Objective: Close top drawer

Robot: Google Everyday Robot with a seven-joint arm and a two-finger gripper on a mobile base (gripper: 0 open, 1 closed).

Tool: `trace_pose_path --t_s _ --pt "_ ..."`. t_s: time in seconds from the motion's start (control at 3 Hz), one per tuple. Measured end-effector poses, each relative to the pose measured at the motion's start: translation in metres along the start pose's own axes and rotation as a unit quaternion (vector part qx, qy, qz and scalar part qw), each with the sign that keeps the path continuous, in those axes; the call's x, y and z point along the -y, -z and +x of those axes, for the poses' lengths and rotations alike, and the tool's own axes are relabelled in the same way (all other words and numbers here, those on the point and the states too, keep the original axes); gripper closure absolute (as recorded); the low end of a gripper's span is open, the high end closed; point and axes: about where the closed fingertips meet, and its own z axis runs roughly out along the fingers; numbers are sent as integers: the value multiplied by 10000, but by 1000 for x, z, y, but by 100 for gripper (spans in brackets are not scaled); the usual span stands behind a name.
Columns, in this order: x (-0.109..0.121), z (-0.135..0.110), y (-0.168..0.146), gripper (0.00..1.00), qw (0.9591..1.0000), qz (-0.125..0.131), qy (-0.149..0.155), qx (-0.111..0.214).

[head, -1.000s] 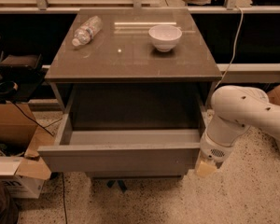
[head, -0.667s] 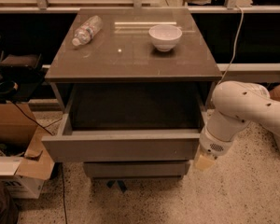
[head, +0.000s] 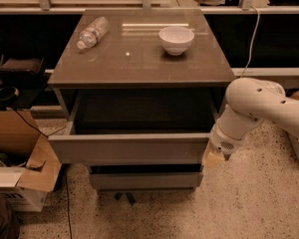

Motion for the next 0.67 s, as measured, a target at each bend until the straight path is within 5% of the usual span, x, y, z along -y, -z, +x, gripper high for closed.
trace_pose_path --t_s 0.67 --pt "33 -20 -7 100 9972 678 -127 296"
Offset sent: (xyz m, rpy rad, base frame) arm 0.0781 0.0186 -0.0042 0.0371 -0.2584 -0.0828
